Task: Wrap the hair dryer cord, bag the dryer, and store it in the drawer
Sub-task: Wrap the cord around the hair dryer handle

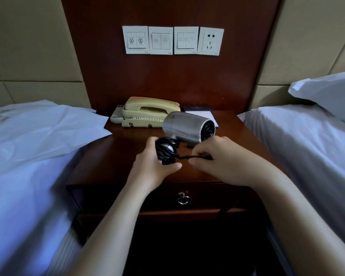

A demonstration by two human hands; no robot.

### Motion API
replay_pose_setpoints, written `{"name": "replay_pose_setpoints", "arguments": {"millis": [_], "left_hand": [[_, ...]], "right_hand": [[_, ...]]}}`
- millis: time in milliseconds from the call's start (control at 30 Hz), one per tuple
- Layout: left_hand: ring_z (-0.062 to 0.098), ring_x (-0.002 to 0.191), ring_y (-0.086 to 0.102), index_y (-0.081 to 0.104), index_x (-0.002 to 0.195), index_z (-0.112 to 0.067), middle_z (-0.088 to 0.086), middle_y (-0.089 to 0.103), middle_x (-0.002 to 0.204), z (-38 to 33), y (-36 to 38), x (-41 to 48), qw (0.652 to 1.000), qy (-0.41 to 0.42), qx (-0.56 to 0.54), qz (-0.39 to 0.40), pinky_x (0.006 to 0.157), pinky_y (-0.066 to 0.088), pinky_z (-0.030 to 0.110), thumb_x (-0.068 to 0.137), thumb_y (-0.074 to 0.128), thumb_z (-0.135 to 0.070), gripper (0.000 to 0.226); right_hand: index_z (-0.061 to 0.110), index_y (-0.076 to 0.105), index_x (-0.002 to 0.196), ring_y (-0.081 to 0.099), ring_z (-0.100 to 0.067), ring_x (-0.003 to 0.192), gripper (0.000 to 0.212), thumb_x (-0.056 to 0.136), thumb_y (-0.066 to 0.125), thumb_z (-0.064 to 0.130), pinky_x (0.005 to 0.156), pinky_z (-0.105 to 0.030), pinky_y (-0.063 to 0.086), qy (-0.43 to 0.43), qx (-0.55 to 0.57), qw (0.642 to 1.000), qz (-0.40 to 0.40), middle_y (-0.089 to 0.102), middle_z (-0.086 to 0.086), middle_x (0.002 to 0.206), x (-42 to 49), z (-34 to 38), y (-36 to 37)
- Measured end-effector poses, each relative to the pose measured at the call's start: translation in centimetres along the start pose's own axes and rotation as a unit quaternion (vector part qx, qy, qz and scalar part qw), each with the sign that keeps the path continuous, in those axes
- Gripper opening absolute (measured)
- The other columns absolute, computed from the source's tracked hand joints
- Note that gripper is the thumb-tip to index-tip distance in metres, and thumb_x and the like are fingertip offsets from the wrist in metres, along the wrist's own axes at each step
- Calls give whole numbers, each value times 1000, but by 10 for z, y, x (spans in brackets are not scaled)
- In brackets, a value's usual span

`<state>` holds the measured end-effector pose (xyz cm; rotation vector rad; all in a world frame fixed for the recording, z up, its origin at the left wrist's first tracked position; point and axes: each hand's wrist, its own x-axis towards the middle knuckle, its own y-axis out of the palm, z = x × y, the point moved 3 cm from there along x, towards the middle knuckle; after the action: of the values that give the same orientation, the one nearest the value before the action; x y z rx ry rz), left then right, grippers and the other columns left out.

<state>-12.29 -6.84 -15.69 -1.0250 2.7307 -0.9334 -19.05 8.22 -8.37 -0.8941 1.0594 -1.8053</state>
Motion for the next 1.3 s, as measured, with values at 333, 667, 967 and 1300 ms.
{"name": "replay_pose_setpoints", "arguments": {"millis": [333, 667, 967, 1300], "left_hand": [[31, 81, 64, 48, 90, -30, 2, 64, 86, -17, 17, -12, 999, -3, -6, 46, 72, 56, 42, 54, 46, -63, 49], [28, 78, 66, 50, 107, -30, 1, 68, 89, -7, 4, -3, 997, 39, 69, -5, 64, 53, 37, 87, 40, -57, 35], [31, 75, 63, 49, 101, -36, 1, 63, 79, -7, -1, -6, 989, 40, 143, 12, 59, 45, 35, 91, 32, -58, 29], [18, 57, 61, 62, 93, -34, -8, 56, 59, -9, 2, -7, 991, 56, 80, 87, 61, 58, 45, 75, 38, -77, 52]], "right_hand": [[16, 56, 61, 41, -12, 52, 29, 89, 58, 24, 53, -28, 33, -33, 20, 998, -39, 47, 3, 55, 5, 13, 6], [5, 58, 72, 23, -6, 38, 26, 95, 50, 16, 34, -15, 23, 65, 294, 950, 80, 34, 5, 47, -5, -14, -8], [10, 47, 63, 20, -1, 35, 34, 95, 45, 19, 32, -14, 25, 124, 394, 911, 2, 26, 11, 42, -7, -36, -17], [11, 51, 60, 19, -1, 34, 35, 93, 52, 21, 35, -13, 15, 115, 392, 900, -153, 30, 11, 38, -3, -59, -28]]}}
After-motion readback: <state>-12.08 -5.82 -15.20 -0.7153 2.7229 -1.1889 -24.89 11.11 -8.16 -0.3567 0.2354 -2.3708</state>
